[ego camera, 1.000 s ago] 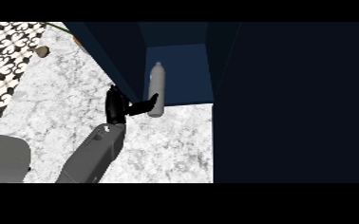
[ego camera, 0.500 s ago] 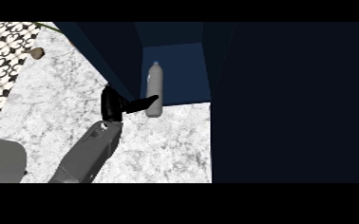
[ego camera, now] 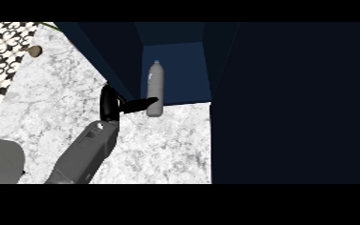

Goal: Pick up the bottled water, place it into the cabinet and close the cabinet

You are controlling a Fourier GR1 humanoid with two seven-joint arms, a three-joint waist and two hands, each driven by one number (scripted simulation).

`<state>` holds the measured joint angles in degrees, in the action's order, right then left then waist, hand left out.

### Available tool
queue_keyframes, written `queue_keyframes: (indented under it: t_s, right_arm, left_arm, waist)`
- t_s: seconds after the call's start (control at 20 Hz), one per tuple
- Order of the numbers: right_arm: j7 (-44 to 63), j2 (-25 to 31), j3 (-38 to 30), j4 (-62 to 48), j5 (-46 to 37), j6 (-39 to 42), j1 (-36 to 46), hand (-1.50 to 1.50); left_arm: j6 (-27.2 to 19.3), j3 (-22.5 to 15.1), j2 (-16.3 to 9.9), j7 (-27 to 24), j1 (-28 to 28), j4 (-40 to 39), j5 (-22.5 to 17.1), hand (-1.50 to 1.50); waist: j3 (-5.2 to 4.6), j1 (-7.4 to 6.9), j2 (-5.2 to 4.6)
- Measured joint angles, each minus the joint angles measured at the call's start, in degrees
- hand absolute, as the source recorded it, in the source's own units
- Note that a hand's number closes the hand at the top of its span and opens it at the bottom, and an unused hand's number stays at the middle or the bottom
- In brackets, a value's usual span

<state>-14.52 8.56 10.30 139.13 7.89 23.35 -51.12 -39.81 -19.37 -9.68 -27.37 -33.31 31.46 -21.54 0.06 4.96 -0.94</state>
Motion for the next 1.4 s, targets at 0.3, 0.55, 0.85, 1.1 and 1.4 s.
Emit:
queue_keyframes:
  t_s: [0.3,0.55,0.85,1.1,1.4]
  right_arm:
    - [0.1,-0.1,0.4,-0.1,0.3,0.1,-0.2,-1.50]
    - [0.7,-0.5,1.0,0.0,0.3,-0.3,-0.2,-1.50]
    - [1.1,-0.8,1.3,0.1,0.3,-0.9,-0.8,-1.50]
    - [1.3,-1.1,1.5,0.2,0.2,-1.3,-0.8,-1.50]
    - [1.9,-1.4,1.9,0.2,0.0,-1.9,-0.7,-1.50]
  left_arm:
    - [4.6,0.9,0.1,-1.7,1.1,1.2,-2.0,-1.50]
    - [7.2,1.5,0.6,-2.4,1.2,1.7,-3.3,-1.50]
    - [9.6,1.9,1.4,-3.3,1.9,2.5,-4.3,-1.50]
    - [13.2,1.6,2.5,-4.9,4.4,5.0,-6.0,-1.50]
    - [20.0,0.4,3.4,-7.6,9.0,10.5,-9.1,-1.50]
  waist:
    - [-0.19,-0.62,0.09]
    - [-0.34,-1.75,0.05]
    - [-0.30,-2.81,0.30]
    - [-0.21,-3.64,0.66]
    - [-0.11,-4.15,0.93]
